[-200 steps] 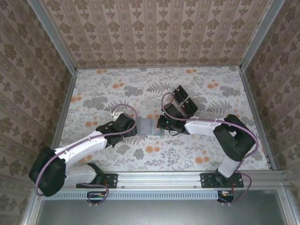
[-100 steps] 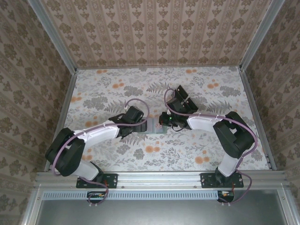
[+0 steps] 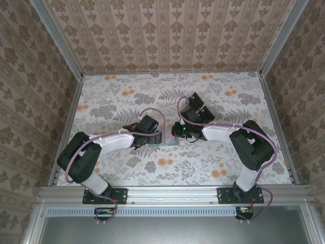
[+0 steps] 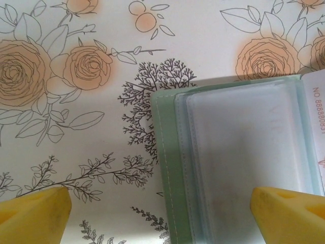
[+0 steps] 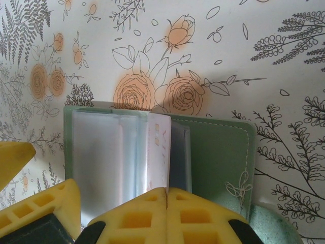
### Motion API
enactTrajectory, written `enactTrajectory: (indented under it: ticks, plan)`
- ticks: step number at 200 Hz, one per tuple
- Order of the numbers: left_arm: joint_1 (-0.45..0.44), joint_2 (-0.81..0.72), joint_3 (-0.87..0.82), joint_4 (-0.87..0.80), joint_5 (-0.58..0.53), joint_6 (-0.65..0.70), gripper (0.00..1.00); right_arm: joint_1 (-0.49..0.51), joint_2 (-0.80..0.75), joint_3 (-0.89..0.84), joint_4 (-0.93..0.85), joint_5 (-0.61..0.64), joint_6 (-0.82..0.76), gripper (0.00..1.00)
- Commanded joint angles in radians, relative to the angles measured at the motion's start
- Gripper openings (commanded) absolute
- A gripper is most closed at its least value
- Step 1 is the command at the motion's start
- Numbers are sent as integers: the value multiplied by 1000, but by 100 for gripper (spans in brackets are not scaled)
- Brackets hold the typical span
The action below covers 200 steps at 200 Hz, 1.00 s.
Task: Put the credit cards into the card holder
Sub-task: Move the card holder to the center of the table, then insert the credit card into the card slot.
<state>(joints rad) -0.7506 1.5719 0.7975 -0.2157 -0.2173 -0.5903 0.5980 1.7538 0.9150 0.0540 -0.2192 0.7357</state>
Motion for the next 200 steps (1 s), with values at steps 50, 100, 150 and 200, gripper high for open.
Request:
enactTrajectory:
  ticks: [50, 100, 150, 200]
  plan:
    - [34, 31, -57, -20, -36, -35, 100, -7, 27, 5, -33, -37, -6, 0]
    - [37, 10, -88, -27, -41, -56, 100, -7, 14, 16, -5, -74, 6, 0]
    - [37, -1, -101, -22, -38, -63, 100, -8, -42, -27, 138, -86, 72, 0]
    - [38, -3, -109, -11, -34, -66, 100, -7, -49, -125, 346, -37, 169, 0]
